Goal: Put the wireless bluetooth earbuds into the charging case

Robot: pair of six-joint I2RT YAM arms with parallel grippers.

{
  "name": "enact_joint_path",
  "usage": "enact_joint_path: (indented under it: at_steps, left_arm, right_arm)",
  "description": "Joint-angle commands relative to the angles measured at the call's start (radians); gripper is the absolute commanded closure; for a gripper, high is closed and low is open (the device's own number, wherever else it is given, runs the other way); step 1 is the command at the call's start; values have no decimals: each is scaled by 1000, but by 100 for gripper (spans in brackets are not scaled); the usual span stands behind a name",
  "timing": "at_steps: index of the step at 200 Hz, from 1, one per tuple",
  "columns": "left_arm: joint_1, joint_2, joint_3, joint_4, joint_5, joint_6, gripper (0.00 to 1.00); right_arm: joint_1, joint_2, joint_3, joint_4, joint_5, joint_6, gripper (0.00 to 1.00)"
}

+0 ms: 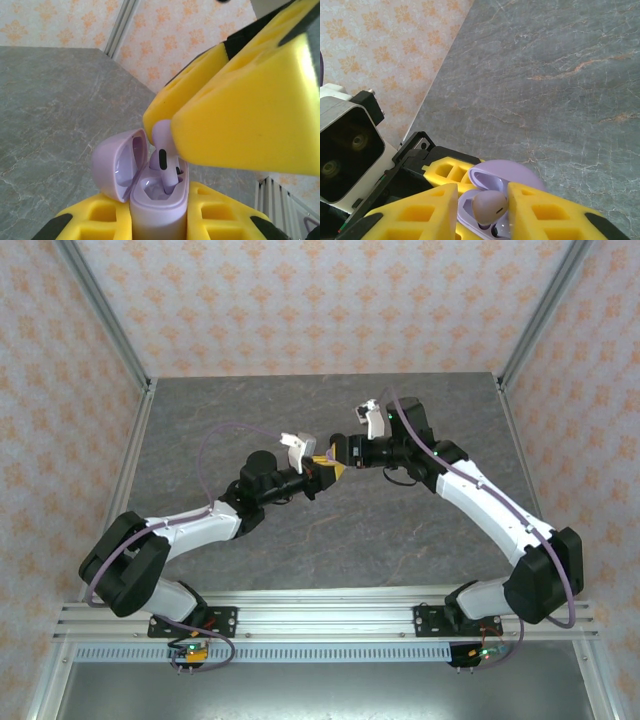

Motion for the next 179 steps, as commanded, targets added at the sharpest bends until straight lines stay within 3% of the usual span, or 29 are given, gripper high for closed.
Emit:
enact_joint_path:
  at_steps: [1,30,179]
  left_arm:
    - [-4,-45,47,-16,5,66,88]
    - [-15,-56,48,-34,9,101,88]
    - [-41,-66,63,-111,-14,174,88]
  right_arm:
    - [13,-31,35,-50,-37,-23,61]
    - [15,-39,44,-67,-30,-32,54]
    - [15,-82,85,-124,69,-49,44]
